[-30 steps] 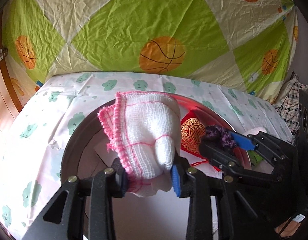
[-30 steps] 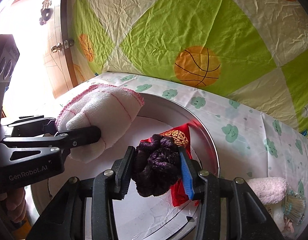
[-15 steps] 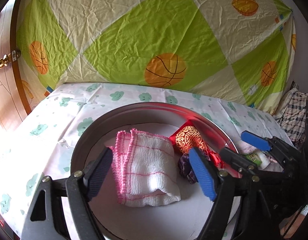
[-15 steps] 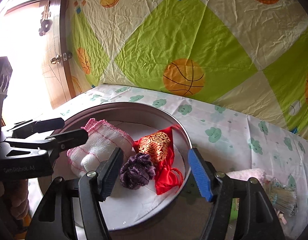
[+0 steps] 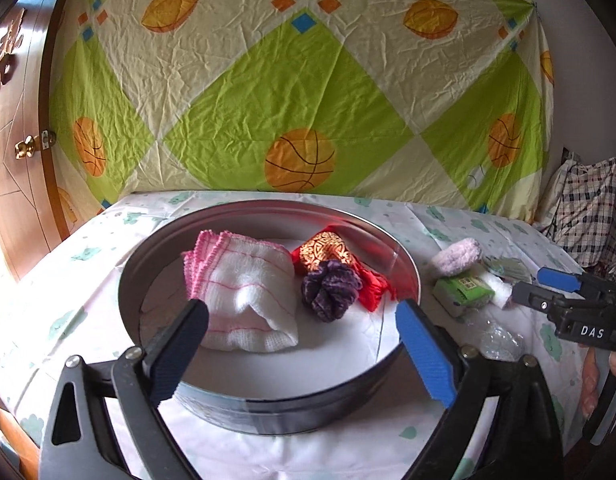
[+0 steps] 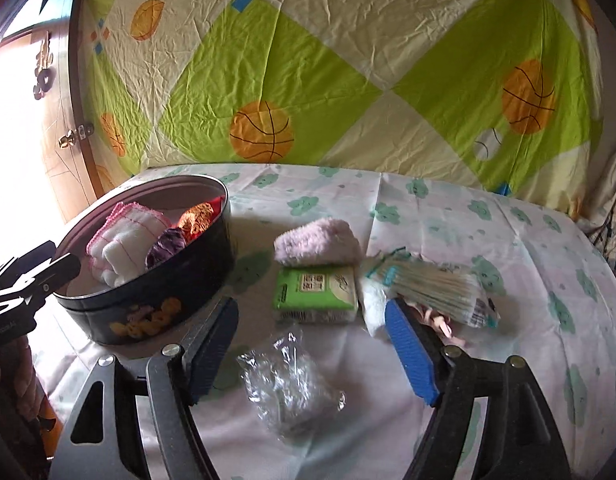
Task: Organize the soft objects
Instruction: 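Move the right tool to the clear plastic bag while the left tool approaches the pink pad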
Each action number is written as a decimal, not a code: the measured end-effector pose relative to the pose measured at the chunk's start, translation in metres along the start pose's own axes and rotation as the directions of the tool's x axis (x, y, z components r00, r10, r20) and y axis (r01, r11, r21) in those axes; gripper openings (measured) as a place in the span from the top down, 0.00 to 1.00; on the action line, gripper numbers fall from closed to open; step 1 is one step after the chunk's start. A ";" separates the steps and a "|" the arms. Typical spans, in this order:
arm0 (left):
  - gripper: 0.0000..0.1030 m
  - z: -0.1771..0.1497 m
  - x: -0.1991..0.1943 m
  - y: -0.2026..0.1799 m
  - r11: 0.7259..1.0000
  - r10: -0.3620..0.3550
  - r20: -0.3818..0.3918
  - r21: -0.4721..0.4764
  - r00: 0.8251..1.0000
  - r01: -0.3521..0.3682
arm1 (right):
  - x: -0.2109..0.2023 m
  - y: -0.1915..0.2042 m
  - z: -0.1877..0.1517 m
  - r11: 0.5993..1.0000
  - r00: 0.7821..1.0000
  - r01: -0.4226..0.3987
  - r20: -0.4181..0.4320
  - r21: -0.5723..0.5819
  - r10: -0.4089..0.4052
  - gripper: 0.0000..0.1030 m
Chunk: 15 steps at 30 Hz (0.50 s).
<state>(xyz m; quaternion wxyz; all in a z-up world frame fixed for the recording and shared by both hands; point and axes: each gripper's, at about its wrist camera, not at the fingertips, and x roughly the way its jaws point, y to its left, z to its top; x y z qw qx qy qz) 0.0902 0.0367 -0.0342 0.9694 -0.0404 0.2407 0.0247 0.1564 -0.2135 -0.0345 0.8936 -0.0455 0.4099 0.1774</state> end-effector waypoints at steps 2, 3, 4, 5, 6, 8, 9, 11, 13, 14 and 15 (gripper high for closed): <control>0.07 -0.004 0.001 -0.008 1.000 -0.006 -0.005 0.011 1.000 0.006 | 0.007 -0.002 -0.006 1.000 1.000 -0.001 -0.029 -0.006 0.000 0.25; 0.07 -0.005 0.001 -0.012 1.000 -0.009 -0.009 0.019 1.000 0.009 | 0.012 -0.001 -0.008 1.000 0.999 -0.008 -0.051 -0.013 0.007 0.25; 0.06 -0.005 0.002 -0.015 1.000 -0.010 -0.012 0.027 1.000 0.010 | 0.015 0.001 -0.009 1.000 0.998 -0.013 -0.063 -0.020 0.011 0.25; 0.06 -0.006 0.002 -0.017 0.999 -0.010 -0.012 0.034 1.000 0.011 | 0.018 0.004 -0.010 0.999 0.997 -0.018 -0.075 -0.034 0.016 0.25; 0.05 -0.006 0.001 -0.019 0.999 -0.011 -0.011 0.039 1.000 0.011 | 0.020 0.007 -0.012 0.999 0.996 -0.022 -0.082 -0.045 0.018 0.25; 0.05 -0.006 0.001 -0.021 0.999 -0.010 -0.012 0.043 1.000 0.010 | 0.024 0.013 -0.014 0.997 0.995 -0.036 -0.098 -0.064 0.030 0.25; 0.05 -0.006 0.002 -0.021 0.999 -0.010 -0.013 0.043 1.000 0.010 | 0.027 0.015 -0.015 0.996 0.993 -0.044 -0.113 -0.072 0.036 0.25; 0.05 -0.008 0.003 -0.022 0.999 -0.011 -0.021 0.046 1.000 0.012 | 0.032 0.019 -0.018 0.995 0.991 -0.045 -0.133 -0.089 0.033 0.25; 0.05 -0.009 0.003 -0.023 0.999 -0.014 -0.022 0.047 1.000 0.015 | 0.037 0.020 -0.019 0.994 0.987 -0.034 -0.157 -0.100 0.018 0.25; 0.05 -0.009 0.003 -0.024 0.999 -0.016 -0.023 0.050 1.000 0.017 | 0.039 0.020 -0.019 0.995 0.986 -0.036 -0.165 -0.097 0.019 0.25; 0.05 -0.010 0.003 -0.026 0.998 -0.018 -0.025 0.054 1.000 0.019 | 0.040 0.020 -0.019 0.994 0.985 -0.036 -0.171 -0.100 0.018 0.25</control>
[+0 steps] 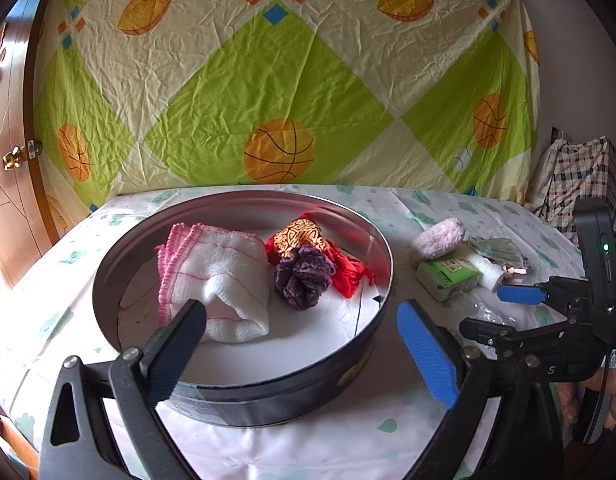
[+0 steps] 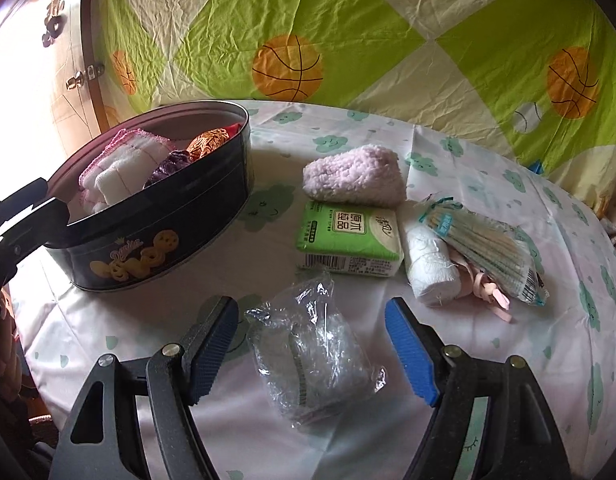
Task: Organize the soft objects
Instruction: 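Move the right tool to the clear plastic bag while the left tool approaches the pink pad, then grasp the plastic bag with the right tool while the left tool grasps the pink fuzzy pad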
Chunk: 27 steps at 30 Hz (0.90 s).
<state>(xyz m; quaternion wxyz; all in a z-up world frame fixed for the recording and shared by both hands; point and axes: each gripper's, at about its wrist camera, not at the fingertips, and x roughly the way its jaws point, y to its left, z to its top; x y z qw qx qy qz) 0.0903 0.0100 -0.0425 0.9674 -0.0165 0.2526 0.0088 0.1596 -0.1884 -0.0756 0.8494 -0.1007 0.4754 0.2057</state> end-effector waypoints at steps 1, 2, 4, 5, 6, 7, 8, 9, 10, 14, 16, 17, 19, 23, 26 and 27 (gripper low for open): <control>0.05 0.000 0.000 -0.001 1.000 0.000 -0.001 0.004 1.000 0.000 | 0.002 0.000 0.000 1.000 1.000 0.007 -0.010 -0.005 -0.007 0.25; 0.05 0.000 0.001 -0.003 1.000 0.000 -0.002 0.007 1.000 0.000 | 0.004 0.000 0.000 1.000 1.000 0.014 -0.018 -0.010 -0.014 0.25; 0.05 -0.001 0.002 -0.005 1.000 -0.003 -0.006 0.009 1.000 0.003 | 0.008 0.000 0.000 1.000 0.999 0.008 -0.041 -0.011 -0.008 0.25; 0.05 -0.001 0.003 -0.005 1.000 -0.005 -0.008 0.011 1.000 0.005 | 0.011 0.000 0.000 1.000 0.999 0.004 -0.052 -0.013 -0.005 0.25; 0.05 -0.001 0.004 -0.006 1.000 -0.006 -0.010 0.013 1.000 0.006 | 0.013 0.000 0.000 1.000 0.998 0.005 -0.062 -0.015 -0.006 0.25; 0.05 -0.001 0.005 -0.007 1.000 -0.005 -0.013 0.014 1.000 0.006 | 0.015 0.000 0.000 1.000 0.997 0.011 -0.073 -0.015 -0.012 0.27; 0.05 -0.001 0.005 -0.008 1.000 -0.006 -0.015 0.015 1.000 0.006 | 0.016 0.001 -0.001 1.000 0.997 0.011 -0.079 -0.015 -0.012 0.31; 0.05 -0.002 0.006 -0.008 1.000 -0.007 -0.017 0.016 1.000 0.008 | 0.018 0.001 -0.001 1.000 0.996 -0.002 -0.089 -0.013 0.001 0.39; 0.05 -0.002 0.006 -0.009 1.000 -0.008 -0.019 0.018 1.000 0.009 | 0.019 0.001 -0.001 1.000 0.996 -0.014 -0.094 -0.009 0.013 0.42; 0.05 -0.002 0.007 -0.012 1.000 -0.008 -0.021 0.024 1.000 0.008 | 0.017 -0.003 -0.003 1.000 0.996 -0.030 -0.088 0.010 0.031 0.51; 0.05 -0.001 0.009 -0.014 1.000 -0.014 -0.026 0.025 1.000 0.015 | 0.016 -0.004 -0.004 0.999 0.996 -0.042 -0.084 0.017 0.043 0.55; 0.05 -0.001 0.009 -0.015 0.999 -0.016 -0.027 0.027 0.999 0.017 | 0.014 -0.005 -0.005 0.999 0.996 -0.048 -0.080 0.019 0.049 0.56; 0.05 0.000 0.009 -0.018 0.999 -0.020 -0.028 0.034 0.999 0.021 | 0.012 -0.005 -0.005 0.998 0.996 -0.057 -0.065 0.023 0.058 0.62; 0.05 0.002 0.012 -0.026 0.998 -0.034 -0.032 0.046 0.999 0.036 | 0.004 -0.006 -0.006 0.998 0.998 -0.060 -0.032 0.028 0.061 0.66; 0.05 0.005 0.015 -0.035 0.997 -0.045 -0.038 0.060 0.998 0.047 | -0.002 -0.010 -0.006 0.997 0.998 -0.057 0.003 0.045 0.057 0.68; 0.05 0.006 0.017 -0.038 0.997 -0.048 -0.040 0.065 0.998 0.050 | -0.005 -0.012 -0.006 0.997 0.998 -0.057 0.017 0.056 0.056 0.68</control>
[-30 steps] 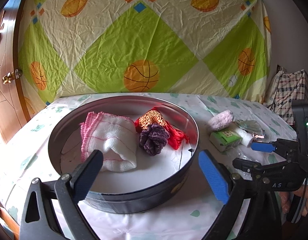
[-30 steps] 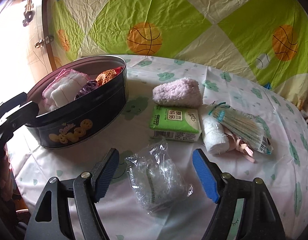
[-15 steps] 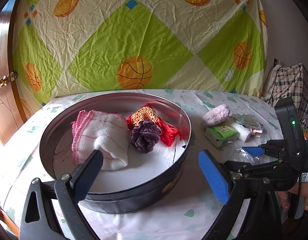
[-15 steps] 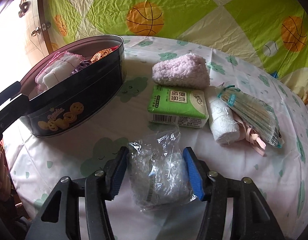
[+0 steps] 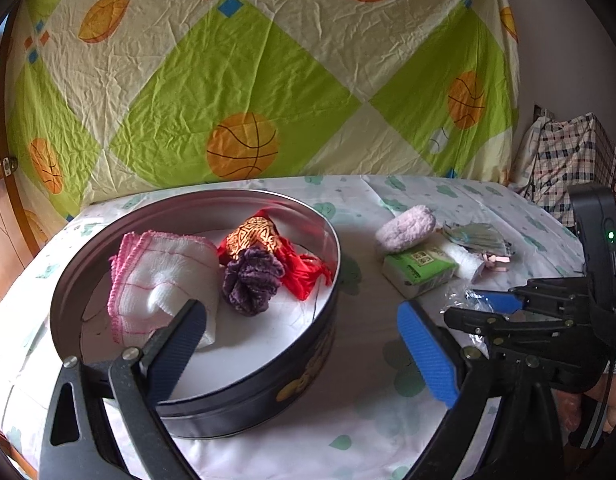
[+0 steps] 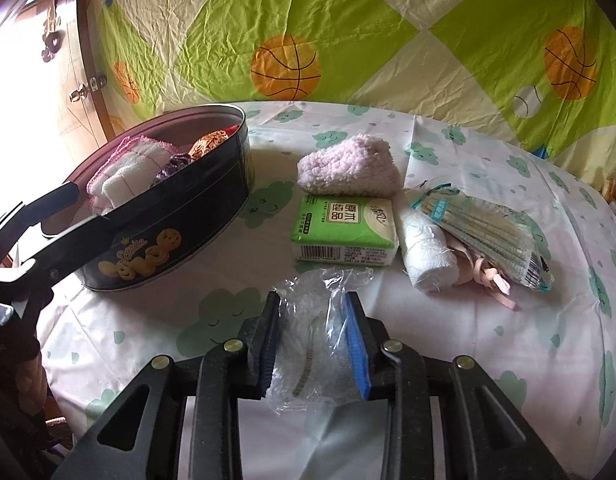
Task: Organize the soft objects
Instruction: 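Grasp the plastic bag with the right tool while the left tool grasps the pink fuzzy pad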
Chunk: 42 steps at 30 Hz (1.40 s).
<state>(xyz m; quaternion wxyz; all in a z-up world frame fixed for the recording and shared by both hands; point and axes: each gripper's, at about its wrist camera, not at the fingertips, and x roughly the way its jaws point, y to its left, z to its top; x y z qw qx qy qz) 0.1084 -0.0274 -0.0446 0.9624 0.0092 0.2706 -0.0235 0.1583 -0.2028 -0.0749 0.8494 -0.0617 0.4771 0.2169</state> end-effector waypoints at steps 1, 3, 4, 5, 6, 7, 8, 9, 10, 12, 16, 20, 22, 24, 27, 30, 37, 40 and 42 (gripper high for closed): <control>0.05 0.001 0.001 -0.003 1.000 -0.004 -0.001 0.005 1.000 0.004 | -0.003 -0.002 0.000 1.000 1.000 0.004 0.014 0.009 -0.004 0.68; 0.05 0.006 0.004 -0.011 1.000 -0.016 -0.003 0.018 1.000 0.016 | -0.009 -0.008 0.001 0.999 0.998 0.034 0.051 0.024 -0.035 0.68; 0.05 0.008 0.005 -0.015 0.999 -0.021 -0.002 0.024 1.000 0.021 | -0.012 -0.010 0.002 0.998 0.996 0.054 0.068 0.028 -0.056 0.68; 0.05 0.012 0.006 -0.020 0.999 -0.028 0.001 0.032 1.000 0.028 | -0.016 -0.015 0.003 0.996 0.993 0.077 0.089 0.040 -0.080 0.68; 0.05 0.015 0.008 -0.026 0.999 -0.037 0.004 0.040 0.999 0.037 | -0.019 -0.020 0.005 0.995 0.990 0.087 0.104 0.055 -0.092 0.68; 0.05 0.020 0.010 -0.031 0.998 -0.050 0.005 0.047 0.999 0.050 | -0.022 -0.025 0.006 0.993 0.988 0.096 0.117 0.072 -0.104 0.68; 0.05 0.024 0.014 -0.037 0.997 -0.063 0.001 0.055 0.998 0.063 | -0.026 -0.031 0.009 0.990 0.983 0.115 0.131 0.082 -0.125 0.68; 0.05 0.028 0.019 -0.042 0.996 -0.070 -0.003 0.062 0.998 0.070 | -0.028 -0.036 0.011 0.986 0.977 0.143 0.144 0.090 -0.155 0.68; 0.05 0.032 0.024 -0.048 0.995 -0.078 -0.011 0.068 0.997 0.079 | -0.031 -0.042 0.012 0.982 0.973 0.159 0.152 0.100 -0.173 0.68; 0.05 0.041 0.036 -0.058 0.993 -0.087 -0.027 0.074 0.996 0.088 | -0.035 -0.053 0.016 0.974 0.963 0.188 0.170 0.126 -0.207 0.68; 0.05 0.054 0.054 -0.079 0.991 -0.096 -0.036 0.091 0.995 0.099 | -0.041 -0.070 0.018 0.961 0.947 0.227 0.195 0.157 -0.256 0.68; 0.05 0.063 0.070 -0.097 0.987 -0.087 -0.035 0.130 0.996 0.091 | -0.042 -0.079 0.017 0.954 0.938 0.244 0.208 0.175 -0.279 0.68; 0.05 0.067 0.079 -0.103 0.986 -0.085 -0.040 0.142 0.996 0.090 | -0.042 -0.081 0.016 0.950 0.932 0.255 0.215 0.181 -0.291 0.68; 0.05 0.071 0.089 -0.108 0.985 -0.084 -0.048 0.145 0.995 0.090 | -0.043 -0.086 0.015 0.947 0.931 0.248 0.219 0.202 -0.291 0.68; 0.05 0.074 0.105 -0.114 0.985 -0.066 -0.061 0.155 0.996 0.075 | -0.045 -0.088 0.016 0.945 0.926 0.258 0.226 0.203 -0.302 0.68; 0.05 0.075 0.117 -0.119 0.983 -0.062 -0.073 0.167 0.995 0.073 | -0.045 -0.089 0.015 0.946 0.928 0.249 0.228 0.207 -0.294 0.68; 0.10 0.074 0.136 -0.115 0.985 -0.081 -0.113 0.144 0.990 0.097 | -0.045 -0.088 0.015 0.948 0.927 0.250 0.233 0.198 -0.293 0.68; 0.18 0.071 0.140 -0.113 0.984 -0.105 -0.133 0.128 0.986 0.122 | -0.045 -0.088 0.015 0.947 0.927 0.253 0.232 0.196 -0.295 0.68; 0.24 0.069 0.142 -0.113 0.983 -0.112 -0.144 0.127 0.983 0.130 | -0.045 -0.088 0.015 0.947 0.927 0.255 0.231 0.196 -0.297 0.68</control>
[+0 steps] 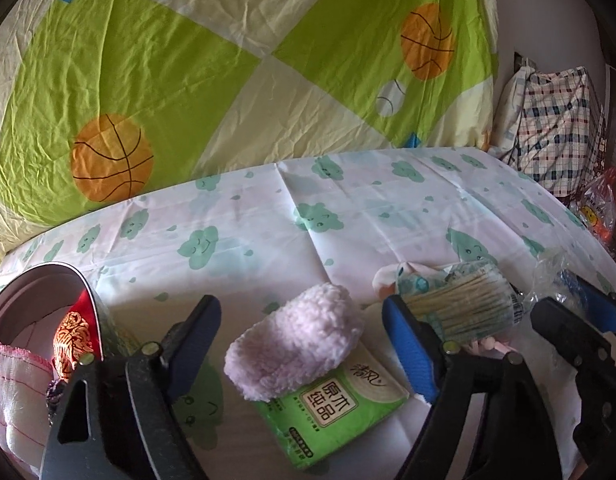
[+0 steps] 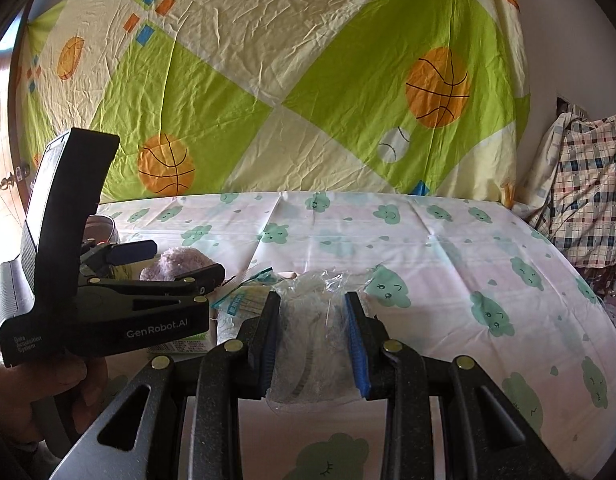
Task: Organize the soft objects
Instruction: 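Grasp the plastic bag with the right tool while the left tool grasps the pink fuzzy pad, then carry the pink pad and plastic bag over the dark tin with both tools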
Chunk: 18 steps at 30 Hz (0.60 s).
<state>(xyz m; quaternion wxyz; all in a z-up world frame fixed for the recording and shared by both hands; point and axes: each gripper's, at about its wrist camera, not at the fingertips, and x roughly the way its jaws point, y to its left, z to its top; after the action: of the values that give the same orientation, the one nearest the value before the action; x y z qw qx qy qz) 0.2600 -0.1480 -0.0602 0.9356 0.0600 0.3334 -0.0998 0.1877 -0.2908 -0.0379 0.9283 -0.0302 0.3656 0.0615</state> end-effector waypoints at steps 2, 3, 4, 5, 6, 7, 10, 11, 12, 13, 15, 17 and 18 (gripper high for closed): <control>0.26 -0.001 0.002 -0.002 1.000 -0.001 -0.004 0.007 1.000 0.001 | 0.000 0.000 0.000 1.000 1.000 0.000 0.001 -0.002 0.000 0.68; 0.27 -0.002 0.003 -0.002 1.000 -0.006 -0.008 0.008 1.000 0.006 | -0.001 0.001 0.000 1.000 1.000 0.002 0.002 -0.003 -0.002 0.68; 0.28 -0.002 0.004 -0.002 1.000 -0.012 -0.013 0.008 1.000 0.012 | 0.000 0.000 0.000 1.000 1.000 0.000 0.002 -0.004 0.000 0.68; 0.35 -0.003 0.006 -0.002 1.000 -0.017 -0.017 0.007 1.000 0.017 | -0.001 0.001 0.000 1.000 1.000 0.000 0.004 -0.007 0.001 0.68; 0.45 -0.003 0.007 -0.001 1.000 -0.021 -0.022 0.003 1.000 0.021 | -0.001 0.001 0.000 1.000 1.000 0.000 0.005 -0.008 0.000 0.68; 0.48 -0.003 0.009 0.000 1.000 -0.025 -0.030 -0.001 0.999 0.025 | -0.002 0.000 0.000 1.000 1.000 0.000 0.007 -0.008 0.000 0.68; 0.67 -0.003 0.011 0.003 0.999 -0.041 -0.040 -0.020 0.998 0.041 | -0.003 -0.001 0.000 1.000 1.000 -0.001 0.013 -0.004 0.001 0.68; 0.75 -0.003 0.011 0.003 0.999 -0.048 -0.042 -0.021 0.998 0.047 | -0.003 -0.001 0.000 1.000 1.000 -0.002 0.014 -0.001 0.002 0.68; 0.76 -0.004 0.011 0.003 0.998 -0.053 -0.043 -0.018 0.998 0.053 | -0.003 -0.002 0.000 1.000 1.000 -0.002 0.015 0.002 0.002 0.68; 0.78 -0.004 0.010 0.002 0.998 -0.055 -0.042 -0.014 0.998 0.054 | -0.004 -0.002 0.000 1.000 1.000 -0.002 0.017 0.003 0.002 0.68; 0.82 -0.005 0.008 0.001 0.999 -0.051 -0.028 -0.008 0.998 0.051 | -0.005 -0.002 0.001 1.000 1.000 0.000 0.023 0.004 0.000 0.68; 0.82 -0.005 0.003 0.000 0.999 -0.052 -0.006 -0.002 0.999 0.052 | -0.006 -0.002 0.000 1.000 1.000 0.003 0.028 0.004 -0.003 0.68; 0.82 -0.006 -0.001 -0.001 0.999 -0.051 0.009 0.001 0.999 0.051 | -0.006 -0.002 0.000 1.000 0.999 0.003 0.032 0.004 -0.003 0.68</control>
<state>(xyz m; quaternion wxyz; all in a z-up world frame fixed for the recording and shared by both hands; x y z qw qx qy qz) 0.2553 -0.1475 -0.0643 0.9343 0.0514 0.3304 -0.1238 0.1835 -0.2932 -0.0333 0.9341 -0.0280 0.3508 0.0601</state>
